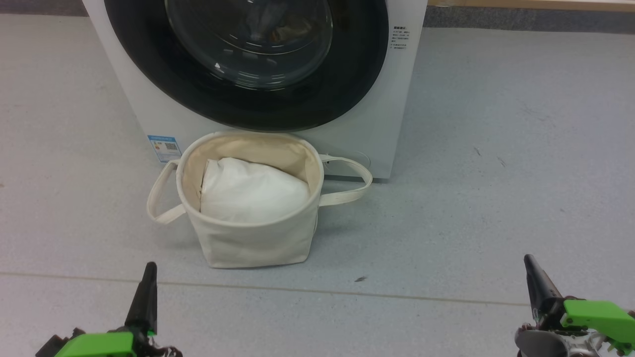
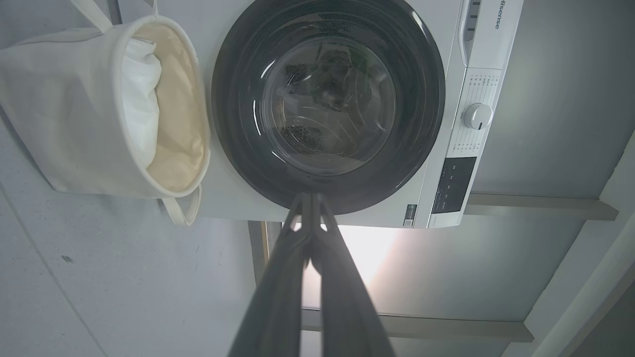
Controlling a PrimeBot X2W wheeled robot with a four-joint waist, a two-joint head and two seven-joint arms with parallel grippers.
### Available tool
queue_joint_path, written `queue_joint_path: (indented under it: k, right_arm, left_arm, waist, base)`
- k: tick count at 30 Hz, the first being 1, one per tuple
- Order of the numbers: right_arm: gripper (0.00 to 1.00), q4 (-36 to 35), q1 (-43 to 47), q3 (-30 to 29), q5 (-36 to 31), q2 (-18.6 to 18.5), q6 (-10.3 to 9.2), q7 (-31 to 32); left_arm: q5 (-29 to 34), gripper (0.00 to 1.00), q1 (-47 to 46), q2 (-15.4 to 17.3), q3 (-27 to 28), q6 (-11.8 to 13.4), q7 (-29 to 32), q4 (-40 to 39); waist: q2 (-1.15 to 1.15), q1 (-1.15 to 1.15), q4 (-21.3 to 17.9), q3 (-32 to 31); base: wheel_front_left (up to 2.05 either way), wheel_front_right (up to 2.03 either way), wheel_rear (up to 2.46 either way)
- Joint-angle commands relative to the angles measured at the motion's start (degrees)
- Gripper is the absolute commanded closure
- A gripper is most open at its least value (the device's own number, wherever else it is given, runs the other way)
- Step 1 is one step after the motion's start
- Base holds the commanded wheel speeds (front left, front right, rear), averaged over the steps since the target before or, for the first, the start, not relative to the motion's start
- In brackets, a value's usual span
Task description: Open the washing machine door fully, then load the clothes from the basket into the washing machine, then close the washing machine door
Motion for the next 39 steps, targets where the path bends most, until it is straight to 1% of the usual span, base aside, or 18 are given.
queue_joint_path:
  k: [1, 39]
  right_arm:
    - [1.0, -1.7, -2.8, 1.0, 0.0, -0.5, 0.01, 0.4]
    - [1.0, -1.7, -2.8, 0.6, -0.4, -0.2, 0.01, 0.8]
  left_arm:
    - [-0.2, 1.0, -2.6, 0.8, 1.9, -0.4, 0.5, -2.1]
    - [-0.2, 1.0, -2.6, 0.8, 1.9, -0.4, 0.5, -2.1]
  waist:
    - [0.0, 0.0, 0.0, 0.0]
    - [0.0, 0.0, 0.0, 0.0]
  base:
    - [0.0, 0.0, 0.0]
    - [0.0, 0.0, 0.0]
